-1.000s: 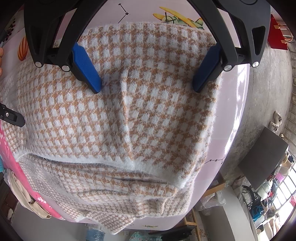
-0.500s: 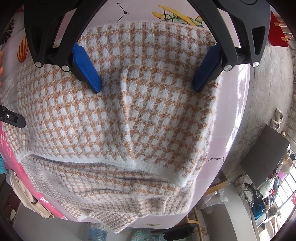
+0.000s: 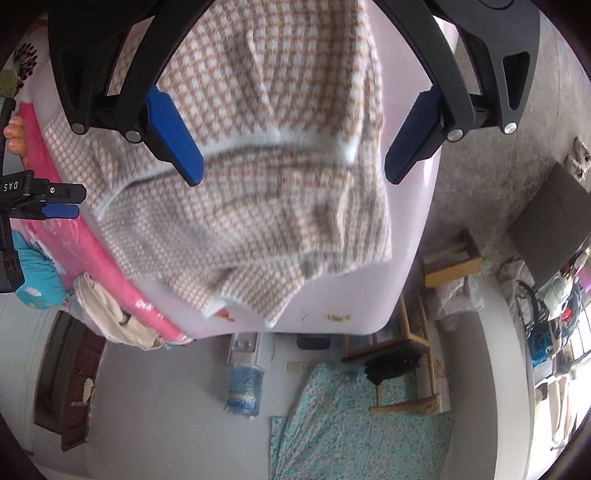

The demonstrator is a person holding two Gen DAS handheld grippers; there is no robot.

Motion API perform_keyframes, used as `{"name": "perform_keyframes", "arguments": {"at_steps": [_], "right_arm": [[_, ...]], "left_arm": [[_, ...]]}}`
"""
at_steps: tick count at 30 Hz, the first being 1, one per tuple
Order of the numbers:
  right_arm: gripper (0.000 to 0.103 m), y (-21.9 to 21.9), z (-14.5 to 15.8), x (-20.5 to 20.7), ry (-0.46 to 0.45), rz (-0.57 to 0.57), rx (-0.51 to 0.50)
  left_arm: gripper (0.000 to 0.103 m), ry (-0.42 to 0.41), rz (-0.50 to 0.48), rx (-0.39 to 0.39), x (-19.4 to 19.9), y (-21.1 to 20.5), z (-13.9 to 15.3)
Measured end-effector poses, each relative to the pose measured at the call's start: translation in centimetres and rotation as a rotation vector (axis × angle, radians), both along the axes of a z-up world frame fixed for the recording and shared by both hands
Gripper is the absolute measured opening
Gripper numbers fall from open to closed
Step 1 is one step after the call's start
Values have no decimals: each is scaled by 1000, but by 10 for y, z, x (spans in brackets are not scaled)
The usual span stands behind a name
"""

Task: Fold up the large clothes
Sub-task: 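Grasp the fluffy collar edge with the left gripper while the right gripper grasps it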

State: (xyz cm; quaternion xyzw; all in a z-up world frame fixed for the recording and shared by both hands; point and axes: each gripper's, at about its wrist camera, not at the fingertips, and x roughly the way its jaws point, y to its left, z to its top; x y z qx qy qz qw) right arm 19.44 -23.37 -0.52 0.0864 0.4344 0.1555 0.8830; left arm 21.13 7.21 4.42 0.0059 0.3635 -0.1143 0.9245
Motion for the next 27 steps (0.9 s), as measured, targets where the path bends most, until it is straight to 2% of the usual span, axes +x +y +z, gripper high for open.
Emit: {"name": "perform_keyframes", "arguments": {"at_steps": [4, 5, 6, 11, 17, 22, 25, 27], "right_arm": [[97, -14, 35, 42, -52, 4, 30], [97, -18, 40, 56, -54, 11, 42], [97, -21, 46, 71, -50, 17, 56], [91, -37, 54, 153, -10, 3, 65], [82, -47, 25, 264, 131, -40, 143], [73, -43, -11, 327, 228, -82, 173], [62, -42, -31, 347, 286, -105, 214], [49, -40, -41, 353, 312, -114, 219]], "left_arm": [[93, -47, -43, -32, 57, -12, 23], [90, -54, -56, -35, 73, -16, 26], [83, -52, -68, -47, 91, -21, 28], [71, 19, -81, -161, 183, -40, 20], [66, 165, -86, -277, 280, -62, -16], [66, 254, -36, -321, 331, -73, -46], [66, 302, -12, -327, 348, -78, -65], [63, 320, -3, -318, 353, -82, -74]]}}
